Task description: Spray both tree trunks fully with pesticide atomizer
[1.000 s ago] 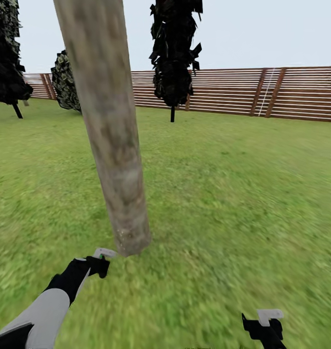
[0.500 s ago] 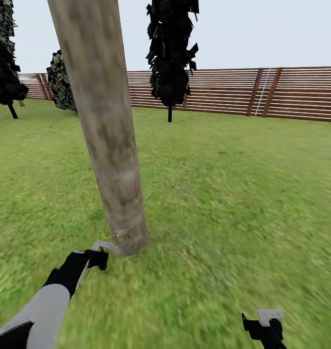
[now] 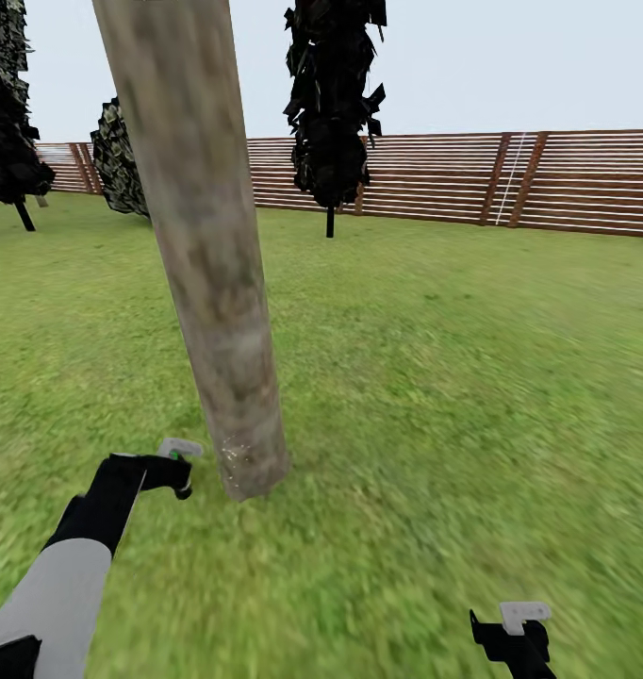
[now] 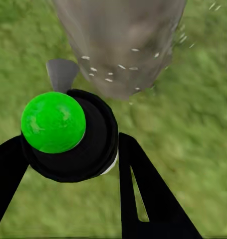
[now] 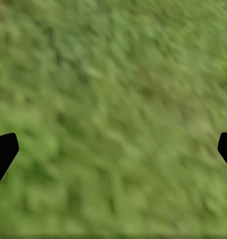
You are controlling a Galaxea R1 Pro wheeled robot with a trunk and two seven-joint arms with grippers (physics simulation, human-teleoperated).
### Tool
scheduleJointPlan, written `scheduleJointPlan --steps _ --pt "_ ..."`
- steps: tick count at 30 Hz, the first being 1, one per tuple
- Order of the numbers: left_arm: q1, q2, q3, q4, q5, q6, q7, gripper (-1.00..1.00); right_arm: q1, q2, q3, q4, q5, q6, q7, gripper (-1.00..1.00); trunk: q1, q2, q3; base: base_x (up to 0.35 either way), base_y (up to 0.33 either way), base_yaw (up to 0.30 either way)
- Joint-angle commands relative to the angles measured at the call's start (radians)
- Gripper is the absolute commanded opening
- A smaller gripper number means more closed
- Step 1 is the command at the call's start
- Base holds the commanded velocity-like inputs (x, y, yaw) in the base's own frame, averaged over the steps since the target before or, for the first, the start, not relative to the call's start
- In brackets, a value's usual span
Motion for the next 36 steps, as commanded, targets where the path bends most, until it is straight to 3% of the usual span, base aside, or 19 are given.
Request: scheduleJointPlan --steps 1,4,6,9,13,15,17,19,21,24,29,33,36 --pt "0.0 -0.002 -0.002 -0.001 0.0 0.002 -0.003 -1.0 0.0 0.0 0.0 0.0 0.0 0.0 0.0 1.0 0.0 0.0 0.0 0.0 0.0 0.0" --pt "-0.003 -0.034 -0.019 -0.003 -0.001 0.004 -0.007 -1.0 0.0 -0.001 0.0 0.0 0.0 0.0 0.0 1.0 0.0 0.0 0.0 0.0 0.0 0.0" --pt "-0.018 -0.084 -0.035 -0.047 -0.001 0.053 -0.008 -1.0 0.0 -0.001 0.0 0.0 0.0 0.0 0.0 1.0 0.0 0.0 0.0 0.0 0.0 0.0" --pt "-0.021 -0.094 -0.039 -0.097 0.001 0.114 -0.01 -1.0 0.0 -0.002 0.0 0.0 0.0 0.0 0.0 1.0 0.0 0.0 0.0 0.0 0.0 0.0" --pt "-0.023 -0.066 -0.037 -0.149 -0.001 0.147 -0.012 -1.0 0.0 -0.002 0.0 0.0 0.001 0.0 0.0 1.0 0.0 0.0 0.0 0.0 0.0 0.0" --pt "-0.023 -0.032 -0.038 -0.161 -0.001 0.15 -0.013 -1.0 0.0 -0.002 0.0 0.0 0.001 0.0 0.0 1.0 0.0 0.0 0.0 0.0 0.0 0.0" --pt "-0.022 -0.021 -0.042 -0.162 -0.002 0.15 -0.015 -1.0 0.0 -0.002 0.0 0.0 0.001 0.0 0.0 1.0 0.0 0.0 0.0 0.0 0.0 0.0" --pt "-0.02 -0.017 -0.088 -0.157 -0.006 0.151 -0.042 -1.0 0.0 -0.002 0.0 0.0 0.002 0.0 0.0 1.0 0.0 0.0 0.0 0.0 0.0 0.0" --pt "-0.013 -0.016 -0.191 -0.154 -0.01 0.172 -0.096 -1.0 0.0 -0.002 0.0 0.0 0.002 0.0 0.0 1.0 0.0 0.0 0.0 0.0 0.0 0.0" --pt "-0.015 -0.014 -0.237 -0.155 -0.01 0.192 -0.116 -1.0 0.0 -0.002 0.0 0.0 0.002 0.0 0.0 1.0 0.0 0.0 0.0 0.0 0.0 0.0" --pt "-0.02 0.002 -0.243 -0.165 -0.01 0.203 -0.121 -1.0 0.0 -0.002 0.0 0.0 0.002 0.0 0.0 1.0 0.0 0.0 0.0 0.0 0.0 0.0" --pt "-0.025 0.002 -0.188 -0.172 -0.005 0.261 -0.121 -1.0 0.0 0.0 0.0 0.0 0.002 0.0 0.0 1.0 0.0 0.0 0.0 0.0 -0.172 0.0" --pt "-0.024 0.001 -0.178 -0.185 -0.005 0.27 -0.12 -1.0 0.0 0.0 0.0 0.0 0.002 0.0 0.0 1.0 0.0 0.0 0.0 0.0 -0.263 0.0"
